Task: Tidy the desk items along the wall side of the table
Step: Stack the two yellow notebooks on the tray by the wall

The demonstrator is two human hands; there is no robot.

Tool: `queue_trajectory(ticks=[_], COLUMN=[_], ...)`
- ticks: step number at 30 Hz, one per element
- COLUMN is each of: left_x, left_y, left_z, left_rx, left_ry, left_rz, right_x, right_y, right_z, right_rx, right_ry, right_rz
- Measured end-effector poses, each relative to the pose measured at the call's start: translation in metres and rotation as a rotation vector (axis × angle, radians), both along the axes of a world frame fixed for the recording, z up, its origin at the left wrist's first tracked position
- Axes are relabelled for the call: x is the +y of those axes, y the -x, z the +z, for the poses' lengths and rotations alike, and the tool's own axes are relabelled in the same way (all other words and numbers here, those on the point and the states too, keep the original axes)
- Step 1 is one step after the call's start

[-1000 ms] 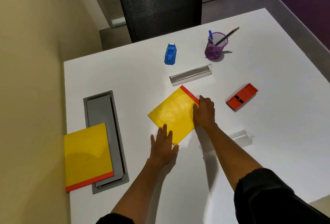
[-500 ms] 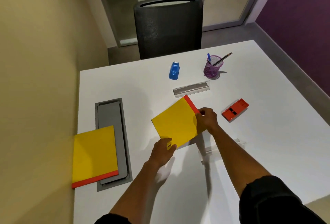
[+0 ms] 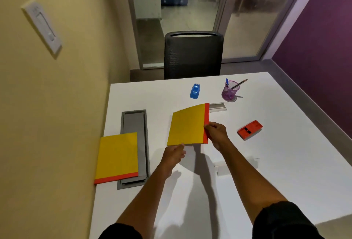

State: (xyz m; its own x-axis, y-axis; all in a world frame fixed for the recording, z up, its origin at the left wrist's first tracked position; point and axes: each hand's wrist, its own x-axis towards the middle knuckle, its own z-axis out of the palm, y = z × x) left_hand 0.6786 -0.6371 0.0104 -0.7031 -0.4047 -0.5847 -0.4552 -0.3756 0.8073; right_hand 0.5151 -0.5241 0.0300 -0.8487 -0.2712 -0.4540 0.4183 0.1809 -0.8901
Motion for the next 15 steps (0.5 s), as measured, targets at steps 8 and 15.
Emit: queue_trajectory(ticks=[8, 15], left_x=[-0.017, -0.048], left_y=[-0.037, -0.082], left_z=[0.014, 0.004], left_rx=[0.166, 0.089], left_ry=[-0.164, -0.061], left_rz=[0.361, 0.686], right_x=[-0.038, -0.069], right_y=[-0.086, -0.139], right_z=[-0.012, -0.016], right_rx=[-0.304, -0.379], right_ry=[0.379, 0.415], right_rz=[0.001, 0.129])
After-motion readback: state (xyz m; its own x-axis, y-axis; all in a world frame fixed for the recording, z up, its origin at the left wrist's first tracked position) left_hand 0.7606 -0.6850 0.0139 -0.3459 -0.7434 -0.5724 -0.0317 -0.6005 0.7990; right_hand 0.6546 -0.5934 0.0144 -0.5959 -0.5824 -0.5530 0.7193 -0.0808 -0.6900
